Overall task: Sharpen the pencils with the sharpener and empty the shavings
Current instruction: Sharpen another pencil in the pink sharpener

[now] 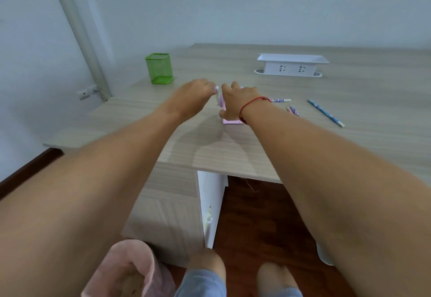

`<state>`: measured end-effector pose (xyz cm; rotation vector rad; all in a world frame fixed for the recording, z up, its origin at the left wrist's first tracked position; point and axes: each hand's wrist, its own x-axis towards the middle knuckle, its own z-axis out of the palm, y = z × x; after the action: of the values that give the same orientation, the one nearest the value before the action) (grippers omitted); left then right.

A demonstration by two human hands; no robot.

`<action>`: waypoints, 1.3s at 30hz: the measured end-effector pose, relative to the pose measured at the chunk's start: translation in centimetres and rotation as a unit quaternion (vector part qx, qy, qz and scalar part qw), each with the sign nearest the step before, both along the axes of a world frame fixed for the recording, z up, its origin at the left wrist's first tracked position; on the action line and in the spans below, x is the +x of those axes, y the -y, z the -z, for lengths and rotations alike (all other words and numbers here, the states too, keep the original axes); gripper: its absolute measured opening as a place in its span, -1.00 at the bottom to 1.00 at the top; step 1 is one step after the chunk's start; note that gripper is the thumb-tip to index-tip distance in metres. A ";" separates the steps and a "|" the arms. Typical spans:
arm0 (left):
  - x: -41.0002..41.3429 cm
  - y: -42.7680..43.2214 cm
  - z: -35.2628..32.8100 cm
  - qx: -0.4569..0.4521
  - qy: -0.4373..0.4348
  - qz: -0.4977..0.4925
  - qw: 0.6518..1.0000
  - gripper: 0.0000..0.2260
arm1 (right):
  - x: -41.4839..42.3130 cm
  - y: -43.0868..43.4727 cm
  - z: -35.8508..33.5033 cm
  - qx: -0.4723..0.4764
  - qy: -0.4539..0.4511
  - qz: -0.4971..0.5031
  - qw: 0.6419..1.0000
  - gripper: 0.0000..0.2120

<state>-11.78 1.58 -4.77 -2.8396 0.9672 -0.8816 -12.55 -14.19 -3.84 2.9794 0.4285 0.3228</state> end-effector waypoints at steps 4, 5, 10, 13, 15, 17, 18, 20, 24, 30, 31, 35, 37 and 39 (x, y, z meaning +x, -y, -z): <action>-3.1 0.4 2.8 -0.002 -0.067 0.015 0.998 -0.82 | -0.1 0.1 0.1 0.002 -0.002 -0.004 1.000 -0.46; -3.3 0.6 3.6 -0.002 -0.094 -0.011 0.996 -0.79 | -0.2 0.3 0.3 0.002 0.004 -0.012 1.000 -0.46; -0.7 0.9 4.7 0.027 -0.166 -0.035 0.985 -0.71 | 0.3 0.7 0.6 0.004 0.021 -0.032 0.999 -0.45; 1.0 1.3 4.7 0.054 -0.176 -0.074 0.980 -0.72 | 0.8 0.9 0.6 0.005 0.026 -0.034 0.999 -0.39; 2.0 1.8 4.2 0.066 -0.170 -0.097 0.978 -0.74 | 0.8 0.8 0.7 0.005 0.035 -0.035 0.999 -0.41; 2.9 1.7 3.2 0.069 -0.162 -0.111 0.978 -0.78 | 0.7 0.8 0.9 0.004 0.045 -0.037 0.998 -0.46; 3.4 1.5 2.7 0.074 -0.147 -0.109 0.980 -0.81 | 0.6 0.9 0.9 0.002 0.047 -0.037 0.998 -0.49; 3.5 1.1 1.4 0.110 -0.089 -0.090 0.986 -0.82 | 0.5 1.0 0.9 0.000 0.049 -0.036 0.998 -0.49; 3.0 1.1 -0.5 0.066 -0.014 -0.062 0.996 -0.82 | 0.1 0.8 0.8 -0.006 0.046 -0.014 0.999 -0.47; 0.2 0.1 0.6 0.008 0.019 0.001 1.000 -0.89 | 0.0 0.5 0.6 0.001 0.016 -0.001 1.000 -0.45; -0.6 0.1 1.1 0.000 0.015 0.015 1.000 -0.90 | 0.0 0.4 0.6 0.003 0.015 0.000 1.000 -0.46; -3.2 0.4 2.8 -0.048 -0.033 0.045 0.997 -0.84 | -0.2 0.6 0.5 0.003 0.013 -0.006 1.000 -0.48; -3.5 0.5 2.7 -0.047 -0.050 0.050 0.996 -0.82 | -0.1 0.7 0.6 0.006 0.011 -0.009 1.000 -0.49; -3.4 0.6 2.2 -0.039 -0.063 0.060 0.995 -0.82 | 0.0 0.7 0.6 0.009 0.007 -0.012 1.000 -0.49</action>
<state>-15.20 0.96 -6.94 -2.9609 1.1531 -0.7742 -12.52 -14.87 -4.44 2.9891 0.4614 0.3512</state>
